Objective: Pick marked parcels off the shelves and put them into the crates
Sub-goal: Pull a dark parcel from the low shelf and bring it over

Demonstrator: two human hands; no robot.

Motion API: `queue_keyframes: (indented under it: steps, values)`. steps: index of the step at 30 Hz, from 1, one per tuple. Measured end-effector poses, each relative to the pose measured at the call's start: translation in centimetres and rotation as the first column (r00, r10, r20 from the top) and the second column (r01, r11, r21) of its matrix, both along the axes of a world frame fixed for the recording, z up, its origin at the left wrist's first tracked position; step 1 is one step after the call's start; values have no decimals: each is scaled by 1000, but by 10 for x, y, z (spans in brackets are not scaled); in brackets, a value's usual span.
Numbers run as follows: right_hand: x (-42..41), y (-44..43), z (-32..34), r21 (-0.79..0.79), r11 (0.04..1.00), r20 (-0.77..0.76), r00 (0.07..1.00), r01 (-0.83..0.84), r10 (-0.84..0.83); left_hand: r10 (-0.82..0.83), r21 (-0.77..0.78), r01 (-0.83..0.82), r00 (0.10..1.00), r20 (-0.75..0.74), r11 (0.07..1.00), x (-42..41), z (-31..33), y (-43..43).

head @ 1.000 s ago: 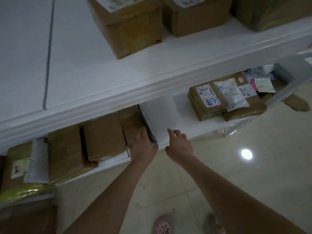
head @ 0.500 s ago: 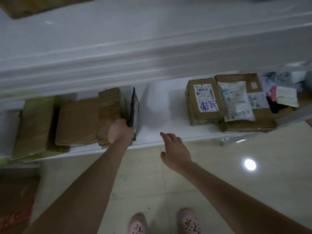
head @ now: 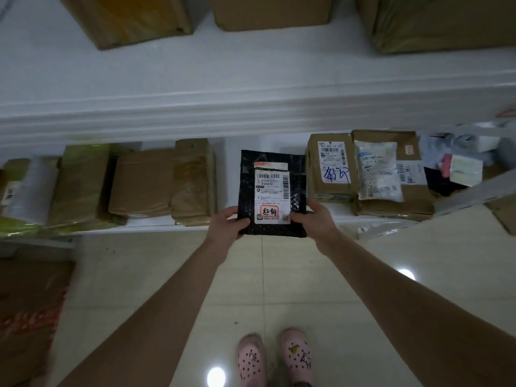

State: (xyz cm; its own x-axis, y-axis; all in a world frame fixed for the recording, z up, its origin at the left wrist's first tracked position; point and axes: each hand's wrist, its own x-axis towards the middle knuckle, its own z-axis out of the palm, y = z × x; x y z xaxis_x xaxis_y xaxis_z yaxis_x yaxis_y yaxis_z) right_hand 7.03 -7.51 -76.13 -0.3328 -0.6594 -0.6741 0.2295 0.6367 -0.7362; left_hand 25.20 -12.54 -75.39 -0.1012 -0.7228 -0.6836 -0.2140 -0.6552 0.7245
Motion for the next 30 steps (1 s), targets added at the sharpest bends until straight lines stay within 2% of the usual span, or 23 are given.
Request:
queue_keyframes:
  steps: [5, 15, 23, 30]
  values:
    - [2, 19, 16, -21, 1000, 18, 1000, 5, -4, 53, -3, -53, 997, -47, 999, 3, 18, 14]
    - [18, 47, 44, -8, 998, 36, 997, -70, 70, 116, -47, -112, 990, 76, 993, 20, 50, 53]
    - [62, 33, 62, 8, 958, -31, 957, -287, 287, 271, -72, -266, 961, 64, 961, 78, 69, 71]
    - [139, 22, 69, -27, 849, -146, 843, -527, 518, 438, -88, -432, 896, 70, 897, 150, 77, 100]
